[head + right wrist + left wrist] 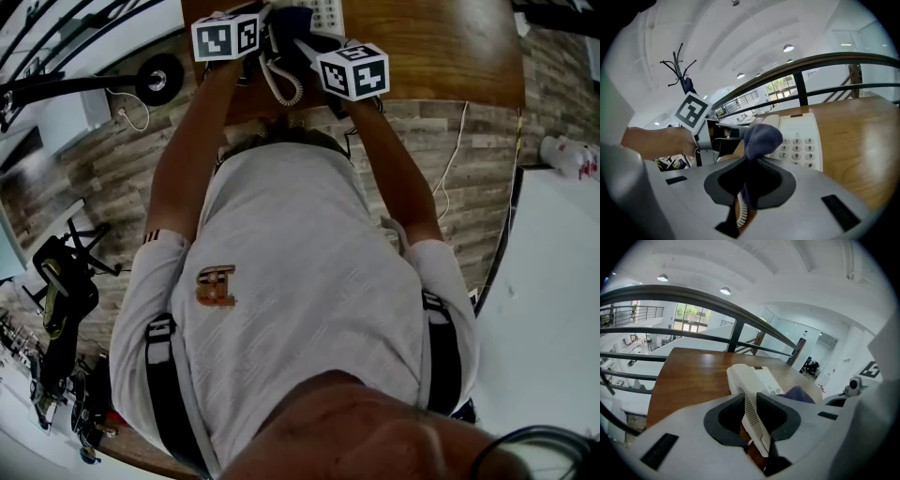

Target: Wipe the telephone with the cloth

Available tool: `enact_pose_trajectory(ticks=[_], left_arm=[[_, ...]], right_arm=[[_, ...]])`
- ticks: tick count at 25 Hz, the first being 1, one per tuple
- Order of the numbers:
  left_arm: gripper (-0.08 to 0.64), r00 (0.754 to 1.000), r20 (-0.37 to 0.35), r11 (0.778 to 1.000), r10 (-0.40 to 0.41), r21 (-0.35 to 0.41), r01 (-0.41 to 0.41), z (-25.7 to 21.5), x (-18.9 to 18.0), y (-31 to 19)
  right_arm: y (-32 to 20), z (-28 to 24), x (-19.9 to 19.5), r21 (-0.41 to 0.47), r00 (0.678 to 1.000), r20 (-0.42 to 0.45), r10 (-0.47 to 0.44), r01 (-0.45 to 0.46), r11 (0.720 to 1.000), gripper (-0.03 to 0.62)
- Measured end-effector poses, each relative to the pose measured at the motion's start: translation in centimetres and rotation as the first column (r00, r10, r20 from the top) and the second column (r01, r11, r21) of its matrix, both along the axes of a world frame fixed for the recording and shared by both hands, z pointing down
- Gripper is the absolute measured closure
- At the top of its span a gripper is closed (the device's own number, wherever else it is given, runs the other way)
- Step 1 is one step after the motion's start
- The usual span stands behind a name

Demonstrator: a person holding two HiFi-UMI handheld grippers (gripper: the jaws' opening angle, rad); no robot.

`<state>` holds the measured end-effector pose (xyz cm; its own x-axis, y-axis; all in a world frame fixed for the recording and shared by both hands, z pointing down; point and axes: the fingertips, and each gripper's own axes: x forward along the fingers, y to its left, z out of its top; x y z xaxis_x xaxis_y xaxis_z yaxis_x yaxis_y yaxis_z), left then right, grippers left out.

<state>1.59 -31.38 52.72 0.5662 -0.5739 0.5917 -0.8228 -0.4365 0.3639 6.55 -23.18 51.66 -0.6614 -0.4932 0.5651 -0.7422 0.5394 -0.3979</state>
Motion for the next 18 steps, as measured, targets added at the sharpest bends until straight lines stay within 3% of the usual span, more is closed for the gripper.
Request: enact_pose_trajectory(ticks=[9,18], left_arm=[[0.474,1.0,0.003,1.0,0.004,0.005,-0.004,-0.1,-0.3,0.1],[0.474,1.0,0.007,1.0,0.012,0.008,-0.012,-0.2,0.3,-0.1]], right_arm=[[-1.3,3.7,4.4,-0.026,0.986,-0.15,0.07,-0.074,0.997,0.532],[-1.8,4.9,11.3,-0.036,0.962,-0.216,0.164,-0.176,0.984,0.532]])
